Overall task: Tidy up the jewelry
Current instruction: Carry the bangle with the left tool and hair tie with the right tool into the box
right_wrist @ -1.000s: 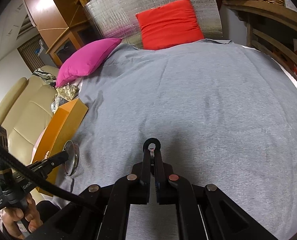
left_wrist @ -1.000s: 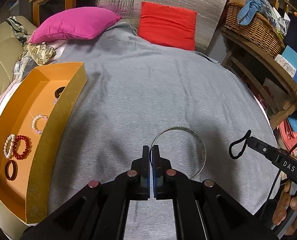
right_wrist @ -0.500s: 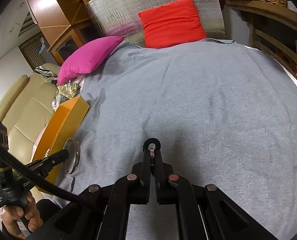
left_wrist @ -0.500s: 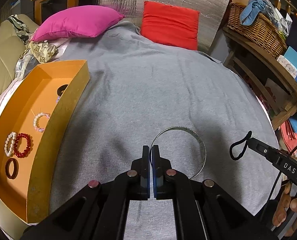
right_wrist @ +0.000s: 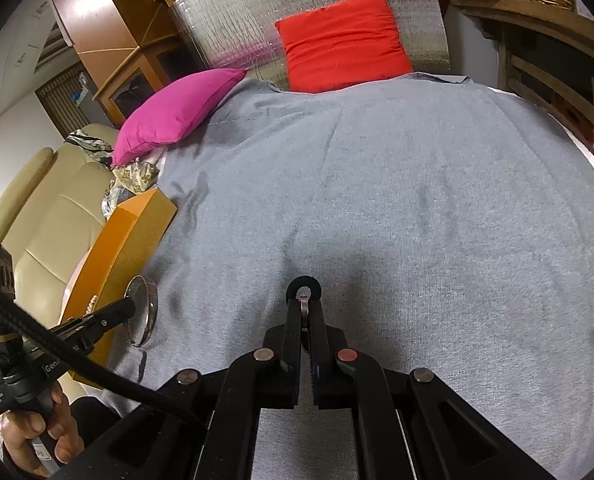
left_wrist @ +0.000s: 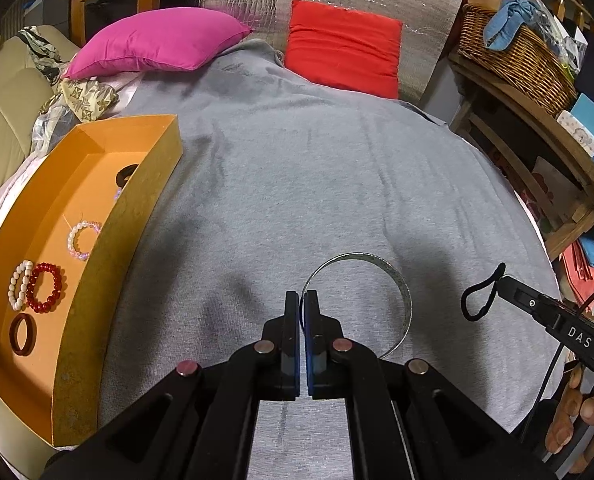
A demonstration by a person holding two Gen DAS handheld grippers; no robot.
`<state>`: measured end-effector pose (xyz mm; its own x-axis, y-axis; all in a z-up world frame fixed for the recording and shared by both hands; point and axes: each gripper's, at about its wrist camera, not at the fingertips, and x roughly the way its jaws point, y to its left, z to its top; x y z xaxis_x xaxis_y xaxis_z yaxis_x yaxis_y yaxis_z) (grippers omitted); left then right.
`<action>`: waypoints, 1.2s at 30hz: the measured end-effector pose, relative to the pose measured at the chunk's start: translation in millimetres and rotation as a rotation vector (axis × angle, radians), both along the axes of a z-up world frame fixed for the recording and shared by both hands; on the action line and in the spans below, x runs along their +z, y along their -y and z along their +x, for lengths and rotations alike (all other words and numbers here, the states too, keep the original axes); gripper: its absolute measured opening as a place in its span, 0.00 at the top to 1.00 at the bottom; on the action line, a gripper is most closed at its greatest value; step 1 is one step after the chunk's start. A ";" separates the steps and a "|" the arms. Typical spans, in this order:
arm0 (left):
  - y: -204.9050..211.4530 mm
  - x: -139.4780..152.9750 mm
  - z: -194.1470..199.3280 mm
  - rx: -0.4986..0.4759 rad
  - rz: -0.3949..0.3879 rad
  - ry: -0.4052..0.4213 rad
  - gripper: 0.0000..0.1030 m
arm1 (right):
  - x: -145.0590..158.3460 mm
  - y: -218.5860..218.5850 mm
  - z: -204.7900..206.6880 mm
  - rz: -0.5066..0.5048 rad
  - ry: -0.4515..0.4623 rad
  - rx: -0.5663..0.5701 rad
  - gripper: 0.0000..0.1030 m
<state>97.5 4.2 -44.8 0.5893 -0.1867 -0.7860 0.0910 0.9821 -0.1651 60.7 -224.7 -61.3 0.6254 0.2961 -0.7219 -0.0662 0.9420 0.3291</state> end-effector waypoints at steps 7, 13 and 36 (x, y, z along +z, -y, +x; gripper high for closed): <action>-0.4 0.9 0.0 0.003 0.003 0.004 0.98 | 0.0 -1.1 1.1 -0.008 0.003 0.002 0.96; -7.5 6.7 -1.2 0.016 0.001 0.017 0.98 | 3.5 -4.3 2.8 -0.009 0.010 0.011 0.96; -215.3 10.2 -13.4 0.417 -0.029 0.019 0.98 | 79.9 -231.4 83.9 -0.016 0.120 0.407 0.96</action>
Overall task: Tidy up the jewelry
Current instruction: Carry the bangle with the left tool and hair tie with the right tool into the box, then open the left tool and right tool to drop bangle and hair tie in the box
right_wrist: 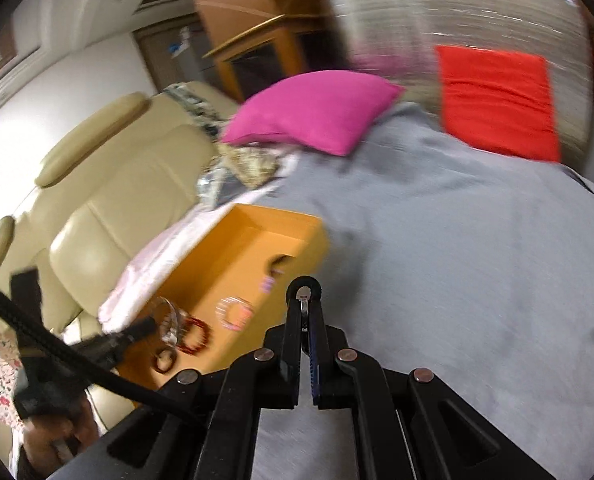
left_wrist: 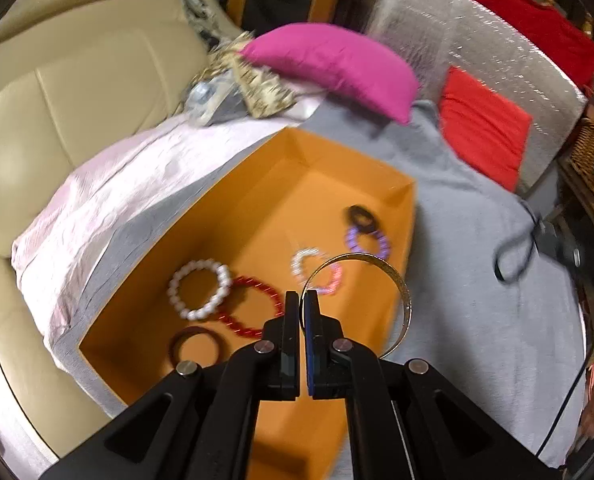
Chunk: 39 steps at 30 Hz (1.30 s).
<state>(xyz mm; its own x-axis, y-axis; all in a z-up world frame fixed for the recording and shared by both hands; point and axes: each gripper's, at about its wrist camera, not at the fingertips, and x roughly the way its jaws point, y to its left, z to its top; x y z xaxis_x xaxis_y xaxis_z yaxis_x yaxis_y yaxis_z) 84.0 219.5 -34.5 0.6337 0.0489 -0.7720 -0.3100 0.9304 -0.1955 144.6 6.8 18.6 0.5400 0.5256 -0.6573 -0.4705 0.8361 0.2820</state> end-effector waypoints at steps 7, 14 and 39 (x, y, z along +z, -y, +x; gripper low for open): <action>-15.0 -27.9 9.8 0.016 -0.021 -0.065 0.98 | -21.0 -103.3 52.7 -0.045 -0.066 0.121 0.96; -25.8 -47.1 14.0 0.020 -0.018 -0.108 0.97 | -57.6 -157.0 92.1 -0.114 -0.148 0.163 0.96; -41.0 -29.2 -4.5 0.174 -0.022 -0.079 0.47 | -54.2 -139.2 80.0 -0.191 -0.125 0.167 0.31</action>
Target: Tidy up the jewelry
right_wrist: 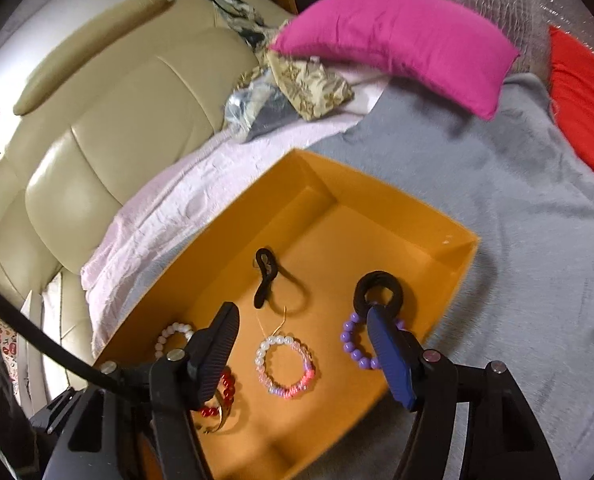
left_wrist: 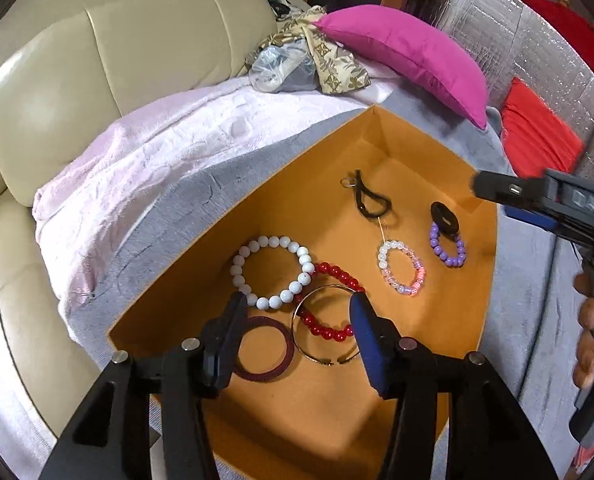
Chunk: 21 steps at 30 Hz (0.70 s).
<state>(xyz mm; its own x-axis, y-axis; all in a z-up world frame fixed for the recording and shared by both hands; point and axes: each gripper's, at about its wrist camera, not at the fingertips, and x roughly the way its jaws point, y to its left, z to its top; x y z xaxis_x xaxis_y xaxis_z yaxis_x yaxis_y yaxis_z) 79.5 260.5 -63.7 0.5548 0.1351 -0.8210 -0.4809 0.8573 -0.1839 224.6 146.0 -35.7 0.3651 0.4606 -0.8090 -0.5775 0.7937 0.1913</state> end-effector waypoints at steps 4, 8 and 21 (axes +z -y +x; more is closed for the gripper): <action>5.5 9.0 -7.7 0.002 0.008 0.010 0.46 | 12.2 21.8 -20.6 0.019 0.032 -0.012 0.30; 14.3 17.1 -16.1 0.003 0.026 0.021 0.36 | 19.4 49.4 -53.7 0.002 0.087 -0.018 0.26; 56.6 34.1 -44.2 -0.035 0.100 0.030 0.33 | 29.9 111.1 -137.8 -0.028 0.211 -0.029 0.07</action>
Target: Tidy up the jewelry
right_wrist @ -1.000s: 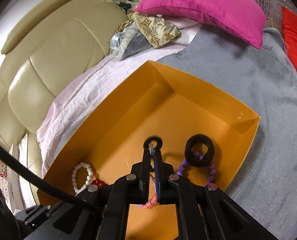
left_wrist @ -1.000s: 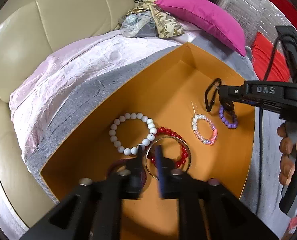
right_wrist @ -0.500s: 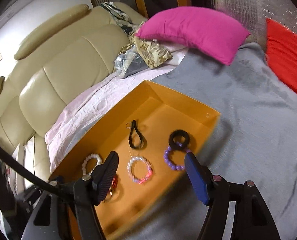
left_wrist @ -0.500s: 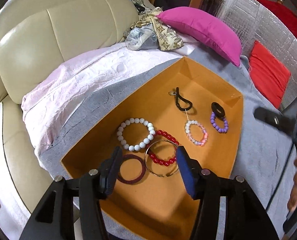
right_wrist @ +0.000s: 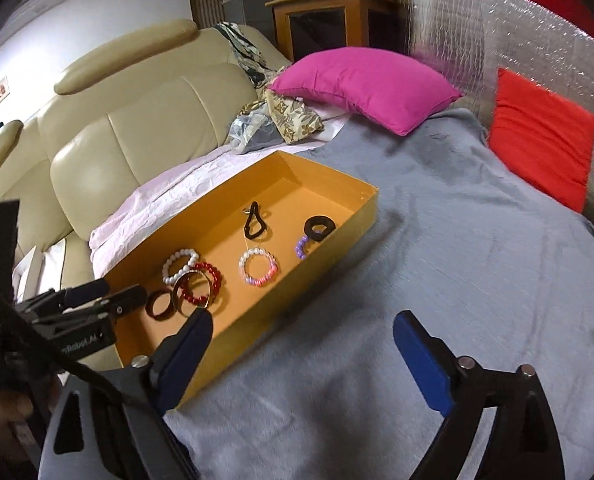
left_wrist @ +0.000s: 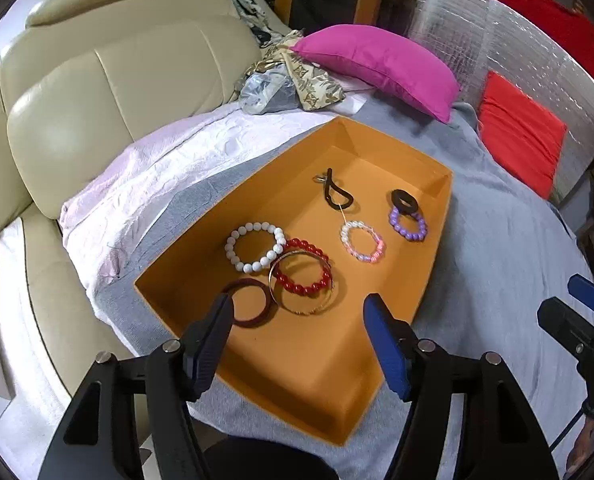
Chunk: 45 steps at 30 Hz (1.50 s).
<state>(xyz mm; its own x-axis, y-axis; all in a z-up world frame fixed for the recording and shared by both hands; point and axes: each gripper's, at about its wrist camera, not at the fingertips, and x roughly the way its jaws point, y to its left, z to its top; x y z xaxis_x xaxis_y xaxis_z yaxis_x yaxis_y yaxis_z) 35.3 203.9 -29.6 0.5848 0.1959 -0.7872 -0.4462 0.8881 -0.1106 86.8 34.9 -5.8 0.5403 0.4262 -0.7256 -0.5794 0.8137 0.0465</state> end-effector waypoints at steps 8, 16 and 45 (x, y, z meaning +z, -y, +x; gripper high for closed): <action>27.0 7.9 -19.0 -0.020 0.067 0.004 0.33 | -3.4 20.1 -25.0 -0.013 0.028 -0.019 0.06; 31.3 15.7 -36.7 0.000 0.113 0.022 0.32 | -2.6 26.7 -36.2 -0.039 0.060 -0.045 0.03; 14.5 22.9 -36.9 0.038 0.166 0.045 0.22 | 10.3 2.9 -36.4 -0.066 0.102 -0.029 0.01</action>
